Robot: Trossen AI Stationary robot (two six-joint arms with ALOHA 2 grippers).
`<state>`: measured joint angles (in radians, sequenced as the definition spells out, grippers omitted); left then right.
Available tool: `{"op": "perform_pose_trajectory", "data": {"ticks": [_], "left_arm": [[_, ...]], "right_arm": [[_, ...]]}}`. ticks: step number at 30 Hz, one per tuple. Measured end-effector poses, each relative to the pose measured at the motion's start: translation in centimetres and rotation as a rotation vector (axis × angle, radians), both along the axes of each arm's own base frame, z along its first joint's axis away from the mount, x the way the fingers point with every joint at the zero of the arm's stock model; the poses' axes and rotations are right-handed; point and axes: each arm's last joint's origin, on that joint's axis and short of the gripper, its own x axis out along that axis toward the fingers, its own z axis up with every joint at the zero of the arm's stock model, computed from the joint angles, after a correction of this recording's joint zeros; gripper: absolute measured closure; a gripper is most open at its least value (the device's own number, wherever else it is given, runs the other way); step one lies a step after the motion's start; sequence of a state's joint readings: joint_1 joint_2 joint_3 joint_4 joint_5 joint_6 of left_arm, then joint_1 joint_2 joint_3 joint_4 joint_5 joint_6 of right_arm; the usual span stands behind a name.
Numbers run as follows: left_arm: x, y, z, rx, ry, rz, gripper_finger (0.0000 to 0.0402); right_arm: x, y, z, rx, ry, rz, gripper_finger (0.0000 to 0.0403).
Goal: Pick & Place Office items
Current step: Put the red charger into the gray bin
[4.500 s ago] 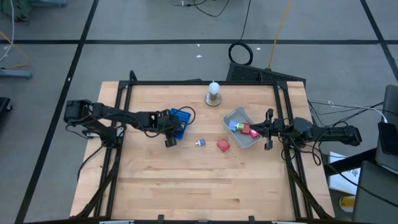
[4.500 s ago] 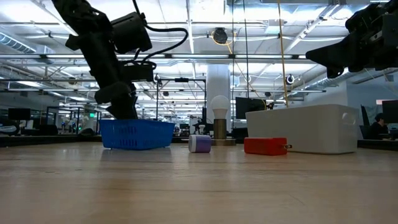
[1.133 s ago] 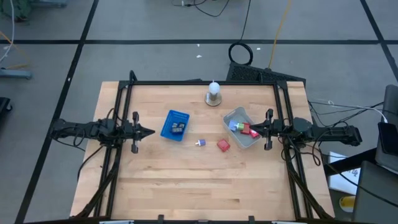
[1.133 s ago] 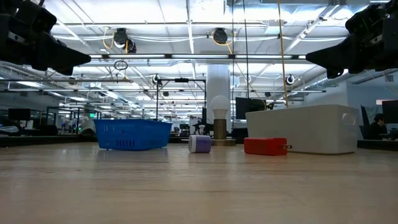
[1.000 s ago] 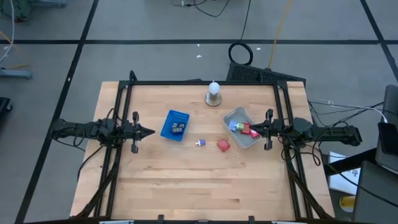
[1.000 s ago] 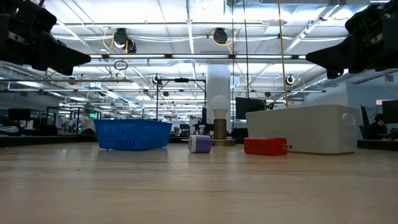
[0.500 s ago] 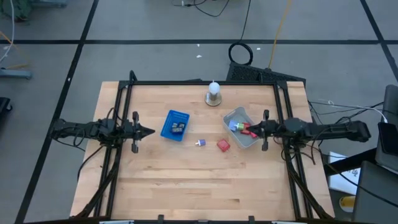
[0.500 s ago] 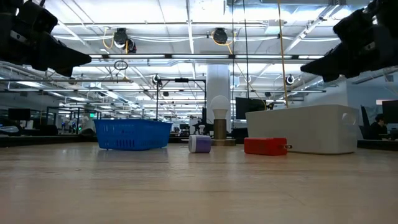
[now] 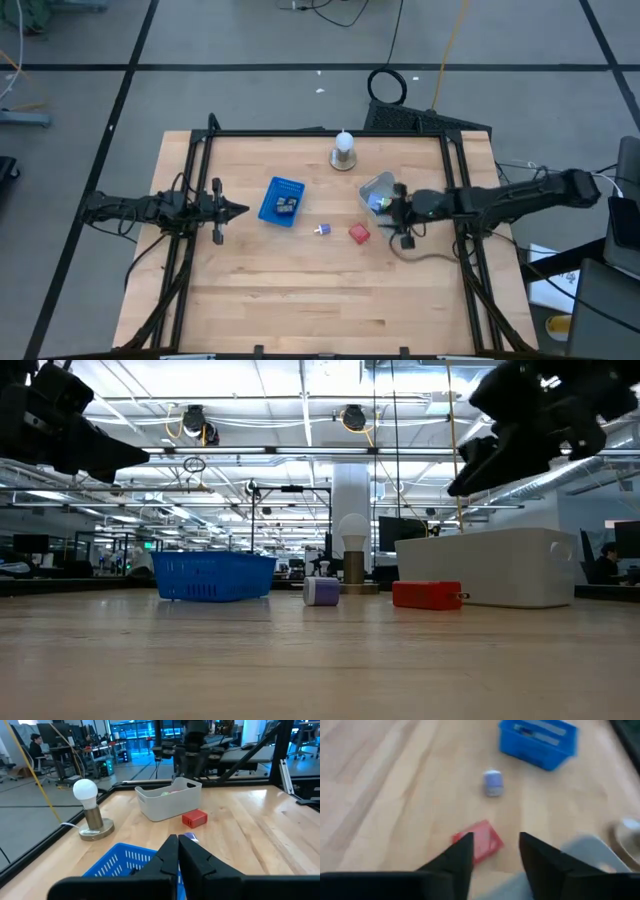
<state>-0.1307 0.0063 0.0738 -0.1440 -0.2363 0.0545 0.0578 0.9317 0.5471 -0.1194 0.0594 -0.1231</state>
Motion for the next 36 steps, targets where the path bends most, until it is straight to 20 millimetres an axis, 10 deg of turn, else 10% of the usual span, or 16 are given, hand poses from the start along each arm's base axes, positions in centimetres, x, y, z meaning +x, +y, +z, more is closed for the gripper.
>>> {"op": "perform_pose_trajectory", "data": {"ticks": [12, 36], "left_arm": [[0.0, 0.0, 0.0, 0.012, 0.002, -0.002, 0.0396], [0.0, -0.1, 0.0, -0.031, -0.001, -0.021, 0.0376]], "right_arm": [[6.5, 3.5, 2.7, -0.049, 0.135, 0.185, 0.0116], [10.8, 1.4, -2.3, -0.077, 0.352, 0.291, 0.0101]]}}
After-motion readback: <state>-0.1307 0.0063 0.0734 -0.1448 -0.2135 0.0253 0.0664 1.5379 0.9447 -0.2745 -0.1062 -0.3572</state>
